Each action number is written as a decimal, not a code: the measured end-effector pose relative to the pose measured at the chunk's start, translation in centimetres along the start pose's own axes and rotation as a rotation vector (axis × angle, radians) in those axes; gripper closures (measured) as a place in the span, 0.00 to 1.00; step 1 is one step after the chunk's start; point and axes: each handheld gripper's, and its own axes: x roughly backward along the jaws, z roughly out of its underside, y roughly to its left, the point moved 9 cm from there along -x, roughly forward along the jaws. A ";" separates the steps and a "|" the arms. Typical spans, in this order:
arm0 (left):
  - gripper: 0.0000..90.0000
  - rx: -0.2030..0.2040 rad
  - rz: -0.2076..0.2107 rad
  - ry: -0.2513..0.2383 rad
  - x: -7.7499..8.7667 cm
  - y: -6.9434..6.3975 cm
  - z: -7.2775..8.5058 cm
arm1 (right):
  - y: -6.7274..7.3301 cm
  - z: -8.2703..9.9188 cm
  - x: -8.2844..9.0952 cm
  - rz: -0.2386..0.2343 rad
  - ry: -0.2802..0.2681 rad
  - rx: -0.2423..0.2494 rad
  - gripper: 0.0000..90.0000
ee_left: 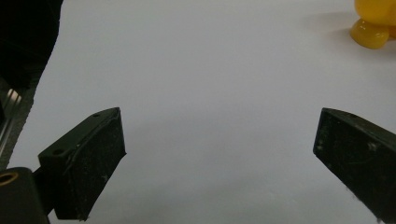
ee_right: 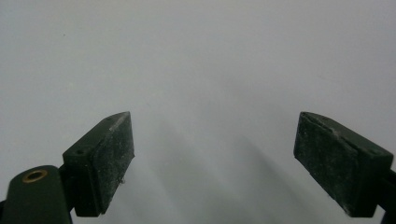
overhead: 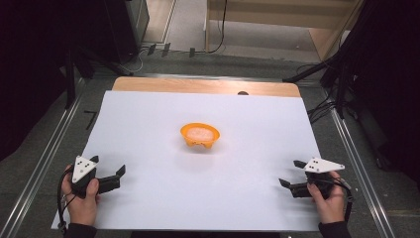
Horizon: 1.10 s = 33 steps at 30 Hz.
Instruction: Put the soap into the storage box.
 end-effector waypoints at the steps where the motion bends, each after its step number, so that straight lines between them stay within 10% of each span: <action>1: 0.03 0.001 0.001 -0.001 0.0 0.0 0.0 | -0.1 0.2 0.2 0.002 0.000 -0.002 0.15; 33: 0.03 0.003 0.000 -0.005 0.0 0.0 0.0 | -0.6 3.8 4.7 0.041 -0.086 -0.109 0.15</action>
